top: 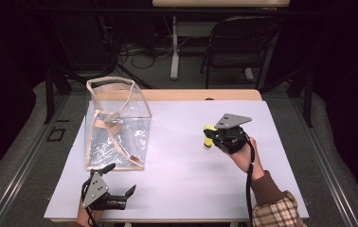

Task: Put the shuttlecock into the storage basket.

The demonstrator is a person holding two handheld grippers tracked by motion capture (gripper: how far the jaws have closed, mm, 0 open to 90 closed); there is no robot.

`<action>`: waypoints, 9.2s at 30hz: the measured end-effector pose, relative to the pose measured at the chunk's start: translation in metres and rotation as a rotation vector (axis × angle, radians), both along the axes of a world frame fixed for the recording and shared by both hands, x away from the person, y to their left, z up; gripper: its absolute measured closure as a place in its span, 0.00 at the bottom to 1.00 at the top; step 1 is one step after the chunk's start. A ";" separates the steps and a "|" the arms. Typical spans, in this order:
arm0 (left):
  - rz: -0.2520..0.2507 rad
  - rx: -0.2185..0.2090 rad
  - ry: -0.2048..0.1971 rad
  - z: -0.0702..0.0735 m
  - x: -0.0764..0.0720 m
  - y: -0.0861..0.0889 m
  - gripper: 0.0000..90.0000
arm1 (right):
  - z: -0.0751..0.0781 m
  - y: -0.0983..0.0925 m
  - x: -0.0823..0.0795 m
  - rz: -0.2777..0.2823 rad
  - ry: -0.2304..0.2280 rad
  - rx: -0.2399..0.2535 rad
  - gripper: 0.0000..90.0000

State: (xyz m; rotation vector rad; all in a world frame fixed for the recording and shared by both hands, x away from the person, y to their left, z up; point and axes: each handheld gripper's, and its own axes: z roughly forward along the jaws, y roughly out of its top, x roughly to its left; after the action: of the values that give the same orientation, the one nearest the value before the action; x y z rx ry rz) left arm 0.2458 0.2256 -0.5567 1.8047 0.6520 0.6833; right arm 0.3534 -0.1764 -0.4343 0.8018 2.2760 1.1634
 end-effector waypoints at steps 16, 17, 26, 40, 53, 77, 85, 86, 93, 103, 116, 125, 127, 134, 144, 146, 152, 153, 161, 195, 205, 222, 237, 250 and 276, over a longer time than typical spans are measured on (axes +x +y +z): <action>-0.002 0.001 0.001 0.000 0.000 0.000 0.00 | 0.003 0.009 0.006 0.019 -0.008 -0.004 1.00; -0.002 0.001 0.001 0.000 0.000 0.000 0.00 | 0.003 0.009 0.006 0.019 -0.008 -0.004 1.00; -0.002 0.001 0.001 0.000 0.000 0.000 0.00 | 0.007 0.017 0.009 0.031 -0.012 -0.004 1.00; -0.002 0.001 0.001 0.000 0.000 0.000 0.00 | 0.009 0.032 0.015 0.056 -0.013 -0.007 1.00; -0.004 0.001 0.002 0.000 0.000 -0.001 0.00 | 0.013 0.044 0.021 0.075 -0.018 -0.011 1.00; -0.004 -0.002 0.000 0.000 0.000 -0.001 0.00 | 0.022 0.059 0.029 0.090 -0.028 -0.018 1.00; -0.004 -0.005 0.000 0.000 0.000 0.000 0.00 | 0.031 0.067 0.034 0.093 -0.045 -0.026 1.00; -0.006 0.000 -0.001 0.000 0.000 0.000 0.00 | 0.032 0.068 0.035 0.095 -0.046 -0.027 1.00; -0.006 -0.006 -0.001 0.000 -0.001 0.000 0.00 | 0.035 0.074 0.041 0.089 -0.048 -0.024 1.00; -0.001 -0.008 0.008 -0.001 0.000 0.001 0.00 | 0.036 0.079 0.049 0.087 -0.046 -0.022 1.00; 0.010 -0.012 0.006 -0.001 -0.002 0.004 0.00 | 0.043 0.086 0.054 0.093 -0.056 -0.019 1.00; 0.006 -0.015 0.005 0.000 -0.002 0.004 0.00 | 0.050 0.092 0.058 0.093 -0.070 -0.024 1.00; 0.004 -0.015 0.001 0.000 -0.003 0.004 0.00 | 0.052 0.093 0.059 0.094 -0.072 -0.024 1.00; -0.001 -0.012 -0.001 0.000 -0.003 0.002 0.00 | 0.057 0.099 0.059 0.103 -0.085 -0.033 1.00; -0.001 -0.006 0.000 0.000 -0.003 0.002 0.00 | 0.067 0.107 0.062 0.115 -0.098 -0.033 1.00; -0.001 -0.009 0.001 0.000 -0.002 0.002 0.00 | 0.068 0.108 0.062 0.116 -0.100 -0.036 1.00; -0.001 -0.011 -0.001 0.001 -0.003 0.003 0.00 | 0.072 0.111 0.065 0.113 -0.102 -0.030 1.00; -0.001 -0.011 -0.001 0.001 -0.003 0.003 0.00 | 0.072 0.111 0.065 0.114 -0.105 -0.029 1.00; -0.003 -0.011 -0.004 0.001 -0.003 0.002 0.00 | 0.076 0.118 0.069 0.118 -0.113 -0.027 1.00; -0.005 -0.016 -0.004 0.001 -0.004 0.002 0.00 | 0.089 0.145 0.082 0.132 -0.140 -0.018 1.00; -0.005 -0.016 -0.005 0.001 -0.003 0.003 0.00 | 0.092 0.150 0.085 0.133 -0.146 -0.010 1.00; -0.005 -0.020 -0.004 0.001 -0.003 0.003 0.00 | 0.098 0.161 0.090 0.140 -0.158 -0.005 1.00; -0.006 -0.020 -0.006 0.002 -0.004 0.004 0.00 | 0.102 0.168 0.094 0.143 -0.162 -0.003 1.00; -0.006 -0.022 -0.007 0.002 -0.004 0.004 0.00 | 0.104 0.173 0.098 0.142 -0.173 0.000 1.00; -0.008 -0.026 -0.008 0.002 -0.004 0.004 0.00 | 0.109 0.187 0.101 0.148 -0.199 0.012 1.00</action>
State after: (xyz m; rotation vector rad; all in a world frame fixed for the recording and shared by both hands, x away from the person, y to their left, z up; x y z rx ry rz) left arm 0.2419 0.2301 -0.5545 1.7791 0.6446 0.6737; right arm 0.4546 0.0101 -0.3249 0.5031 2.1939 1.2626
